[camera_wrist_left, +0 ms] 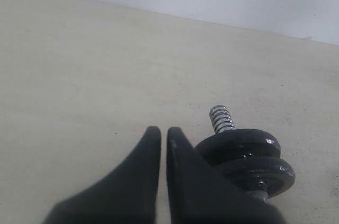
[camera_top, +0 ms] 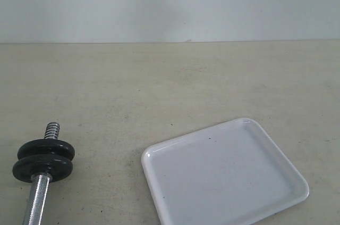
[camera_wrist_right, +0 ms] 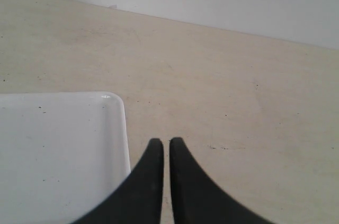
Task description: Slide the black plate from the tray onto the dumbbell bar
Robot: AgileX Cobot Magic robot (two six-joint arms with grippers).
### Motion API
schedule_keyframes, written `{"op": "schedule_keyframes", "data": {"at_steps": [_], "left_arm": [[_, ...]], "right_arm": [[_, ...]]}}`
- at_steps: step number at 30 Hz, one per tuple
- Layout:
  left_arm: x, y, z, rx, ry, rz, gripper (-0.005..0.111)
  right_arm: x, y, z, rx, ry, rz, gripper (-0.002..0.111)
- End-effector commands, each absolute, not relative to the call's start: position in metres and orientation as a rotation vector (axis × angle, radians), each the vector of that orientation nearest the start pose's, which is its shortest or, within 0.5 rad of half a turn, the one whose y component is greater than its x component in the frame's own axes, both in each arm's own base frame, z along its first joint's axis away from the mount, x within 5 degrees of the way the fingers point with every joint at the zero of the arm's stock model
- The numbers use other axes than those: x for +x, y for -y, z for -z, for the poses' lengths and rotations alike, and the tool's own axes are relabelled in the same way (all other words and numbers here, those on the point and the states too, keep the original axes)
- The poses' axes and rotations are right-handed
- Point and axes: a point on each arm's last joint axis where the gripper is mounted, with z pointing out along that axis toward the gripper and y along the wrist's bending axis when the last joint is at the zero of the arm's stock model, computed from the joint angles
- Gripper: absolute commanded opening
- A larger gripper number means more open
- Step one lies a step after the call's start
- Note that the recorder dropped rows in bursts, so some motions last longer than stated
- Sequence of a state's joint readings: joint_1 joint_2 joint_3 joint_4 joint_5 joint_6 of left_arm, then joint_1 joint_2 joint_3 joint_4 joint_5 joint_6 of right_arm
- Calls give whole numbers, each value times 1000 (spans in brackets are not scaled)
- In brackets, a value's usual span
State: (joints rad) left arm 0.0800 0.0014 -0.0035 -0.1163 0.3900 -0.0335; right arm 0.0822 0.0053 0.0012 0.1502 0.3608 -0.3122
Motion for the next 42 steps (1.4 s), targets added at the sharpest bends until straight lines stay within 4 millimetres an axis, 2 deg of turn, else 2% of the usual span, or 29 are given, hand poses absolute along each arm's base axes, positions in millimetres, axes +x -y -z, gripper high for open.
{"op": "schedule_keyframes", "data": {"at_steps": [1, 42], "left_arm": [[52, 0, -178, -172, -1863, 95, 4], [52, 0, -178, -172, -1863, 95, 4]], "right_arm": [[53, -9, -182, -268, -1808, 22, 3], [53, -9, -184, -264, -1792, 25, 3]]}}
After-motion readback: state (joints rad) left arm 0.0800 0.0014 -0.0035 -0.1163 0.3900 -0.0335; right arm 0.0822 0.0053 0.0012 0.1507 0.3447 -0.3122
